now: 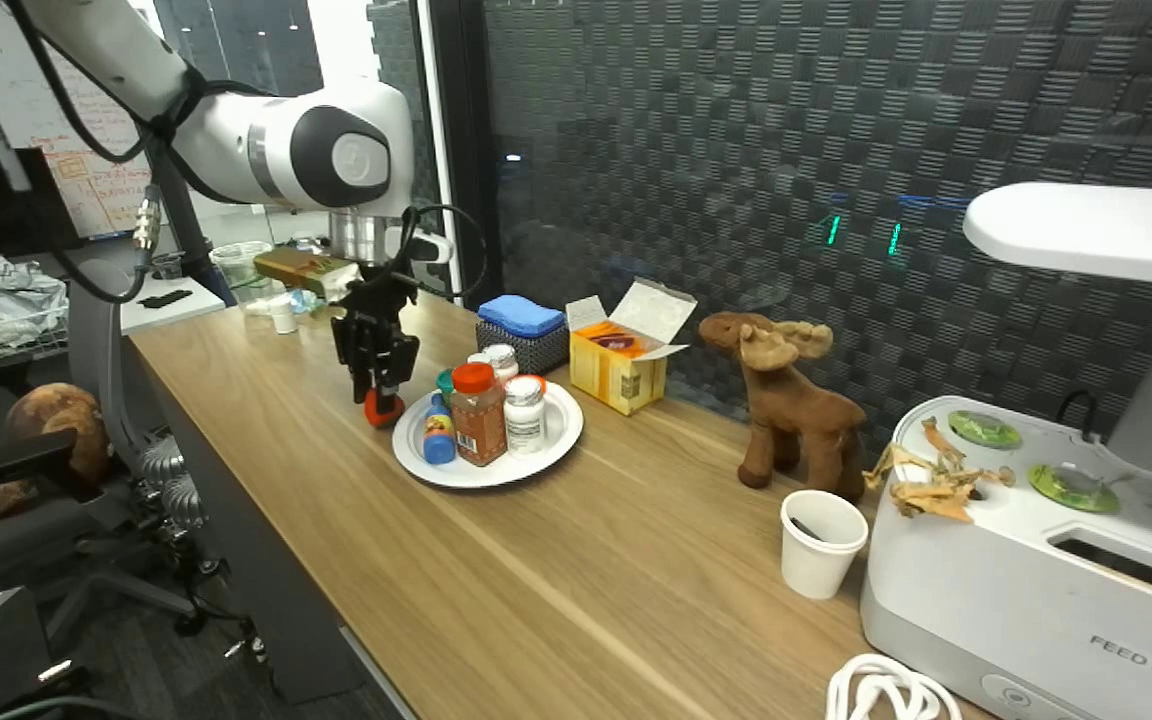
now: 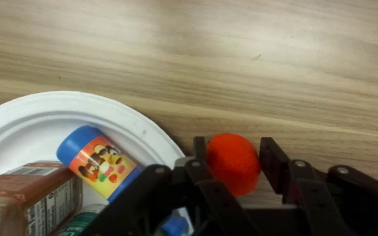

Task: Pick up all the objects surrounding the white plate and arrange them on the plate

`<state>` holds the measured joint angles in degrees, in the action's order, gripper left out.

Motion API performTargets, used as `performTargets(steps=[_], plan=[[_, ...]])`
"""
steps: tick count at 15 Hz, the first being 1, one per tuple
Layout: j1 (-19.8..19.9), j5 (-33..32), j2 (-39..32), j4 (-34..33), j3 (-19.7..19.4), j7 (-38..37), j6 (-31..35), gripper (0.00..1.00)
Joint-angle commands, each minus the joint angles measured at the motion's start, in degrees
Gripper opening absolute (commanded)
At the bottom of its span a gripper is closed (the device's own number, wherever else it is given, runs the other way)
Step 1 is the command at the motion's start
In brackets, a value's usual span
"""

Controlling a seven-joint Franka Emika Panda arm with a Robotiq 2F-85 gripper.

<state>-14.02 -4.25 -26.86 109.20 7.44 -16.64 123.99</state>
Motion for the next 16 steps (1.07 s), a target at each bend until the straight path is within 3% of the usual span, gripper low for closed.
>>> performTargets(steps=[1, 9, 16], plan=[[-1.0, -1.5, -0.2, -1.5, -1.1, 0.1, -1.4, 0.18], [-0.8, -1.3, 1.9, -0.6, -0.4, 0.9, -2.6, 0.16], [0.1, -0.3, 11.9, 6.7, -0.2, -0.7, -0.4, 0.16]])
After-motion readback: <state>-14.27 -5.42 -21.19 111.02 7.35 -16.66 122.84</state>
